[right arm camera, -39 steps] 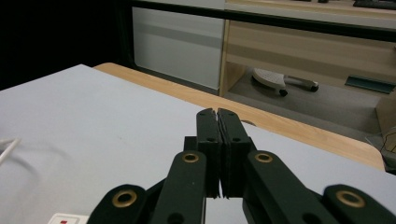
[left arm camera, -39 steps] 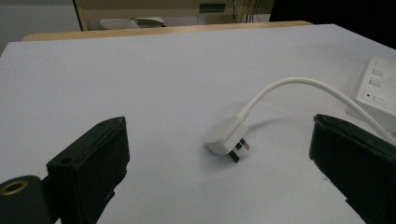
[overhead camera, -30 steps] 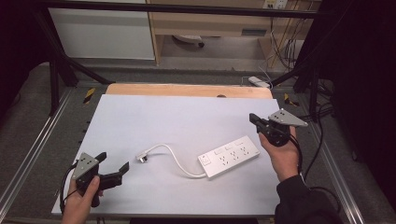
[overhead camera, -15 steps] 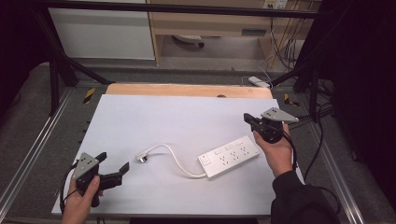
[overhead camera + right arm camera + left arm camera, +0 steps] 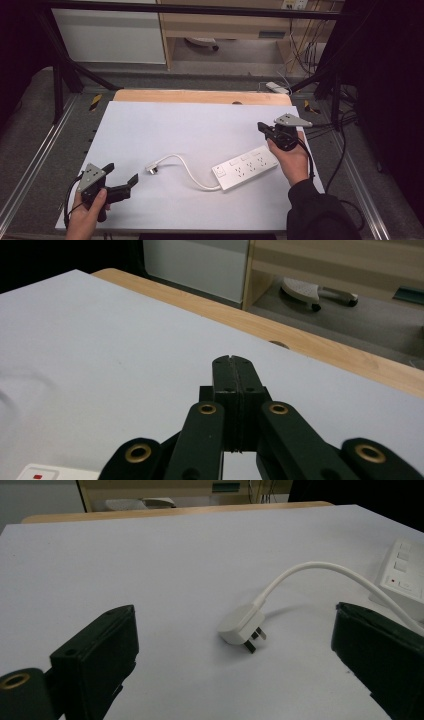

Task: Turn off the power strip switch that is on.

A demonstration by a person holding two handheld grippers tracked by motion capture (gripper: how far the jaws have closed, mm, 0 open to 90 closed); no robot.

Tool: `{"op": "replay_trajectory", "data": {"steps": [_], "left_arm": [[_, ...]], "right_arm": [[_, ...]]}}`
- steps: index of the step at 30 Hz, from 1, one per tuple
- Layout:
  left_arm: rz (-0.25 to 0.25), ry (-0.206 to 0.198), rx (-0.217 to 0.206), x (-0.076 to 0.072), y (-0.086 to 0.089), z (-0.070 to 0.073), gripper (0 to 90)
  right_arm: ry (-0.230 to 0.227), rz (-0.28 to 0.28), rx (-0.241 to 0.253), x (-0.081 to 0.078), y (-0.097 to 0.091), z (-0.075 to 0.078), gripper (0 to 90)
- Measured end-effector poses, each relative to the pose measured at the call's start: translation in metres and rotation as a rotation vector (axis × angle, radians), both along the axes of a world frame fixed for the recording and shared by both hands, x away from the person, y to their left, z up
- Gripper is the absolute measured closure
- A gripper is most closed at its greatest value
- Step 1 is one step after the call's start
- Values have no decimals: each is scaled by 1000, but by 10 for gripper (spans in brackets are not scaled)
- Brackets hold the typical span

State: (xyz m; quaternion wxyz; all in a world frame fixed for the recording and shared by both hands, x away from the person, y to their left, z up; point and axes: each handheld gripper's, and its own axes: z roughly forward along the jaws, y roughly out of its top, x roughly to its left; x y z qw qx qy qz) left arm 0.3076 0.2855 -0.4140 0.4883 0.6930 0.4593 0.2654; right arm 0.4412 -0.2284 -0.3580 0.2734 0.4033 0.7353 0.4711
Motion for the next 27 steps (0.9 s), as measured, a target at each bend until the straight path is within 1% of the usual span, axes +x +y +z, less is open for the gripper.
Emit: {"op": "replay_trajectory", "data": {"steps": [9, 18, 27], "left_arm": [[3, 1, -4, 0, 0, 0, 51], [5, 0, -3, 0, 0, 0, 51], [2, -2, -1, 0, 0, 0, 51]], "right_arm": [[62, -19, -8, 9, 0, -9, 900], [92, -39, -19, 19, 1, -19, 900], [129, -53, -37, 19, -2, -31, 900]]}}
